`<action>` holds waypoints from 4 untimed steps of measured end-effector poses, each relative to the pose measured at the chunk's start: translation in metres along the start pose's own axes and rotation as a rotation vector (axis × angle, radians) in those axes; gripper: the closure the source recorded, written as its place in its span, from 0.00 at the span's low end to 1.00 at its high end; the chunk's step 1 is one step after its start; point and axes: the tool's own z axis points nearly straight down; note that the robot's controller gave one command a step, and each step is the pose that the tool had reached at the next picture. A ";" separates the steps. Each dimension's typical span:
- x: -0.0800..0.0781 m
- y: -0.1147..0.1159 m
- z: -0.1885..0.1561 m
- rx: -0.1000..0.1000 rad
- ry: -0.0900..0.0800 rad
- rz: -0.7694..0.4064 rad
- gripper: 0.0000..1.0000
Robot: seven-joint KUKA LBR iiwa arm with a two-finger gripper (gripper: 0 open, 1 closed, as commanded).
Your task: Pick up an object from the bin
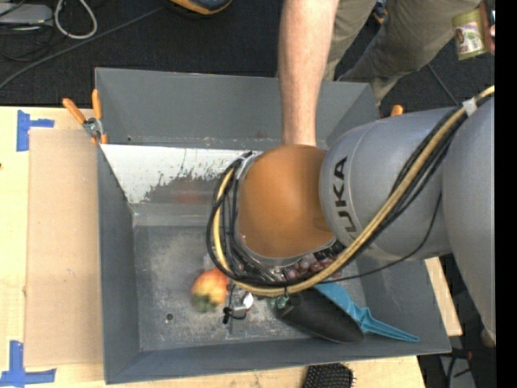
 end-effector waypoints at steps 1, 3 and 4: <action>-0.021 0.004 -0.002 -0.003 -0.009 0.022 0.00; 0.026 -0.069 0.076 -0.004 -0.015 0.120 0.00; 0.020 -0.037 0.092 -0.005 0.001 0.104 1.00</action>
Offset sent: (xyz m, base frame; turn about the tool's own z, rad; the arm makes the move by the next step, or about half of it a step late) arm -0.0054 0.0016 -0.0646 -0.0257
